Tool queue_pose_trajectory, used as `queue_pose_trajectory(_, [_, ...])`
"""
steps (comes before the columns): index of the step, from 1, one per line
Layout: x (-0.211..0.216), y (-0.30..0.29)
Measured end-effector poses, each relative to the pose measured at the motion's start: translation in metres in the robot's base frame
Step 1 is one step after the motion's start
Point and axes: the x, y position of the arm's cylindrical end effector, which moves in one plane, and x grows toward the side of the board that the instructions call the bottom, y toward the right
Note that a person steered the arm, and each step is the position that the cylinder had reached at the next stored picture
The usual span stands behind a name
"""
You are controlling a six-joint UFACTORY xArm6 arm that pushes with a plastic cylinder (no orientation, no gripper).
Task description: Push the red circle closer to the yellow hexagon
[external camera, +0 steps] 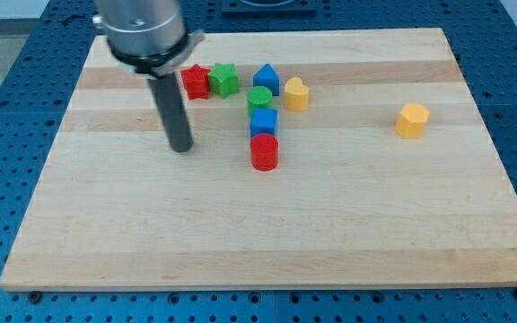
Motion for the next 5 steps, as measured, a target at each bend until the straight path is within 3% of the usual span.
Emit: queue_pose_trajectory(5, [0.027,0.106])
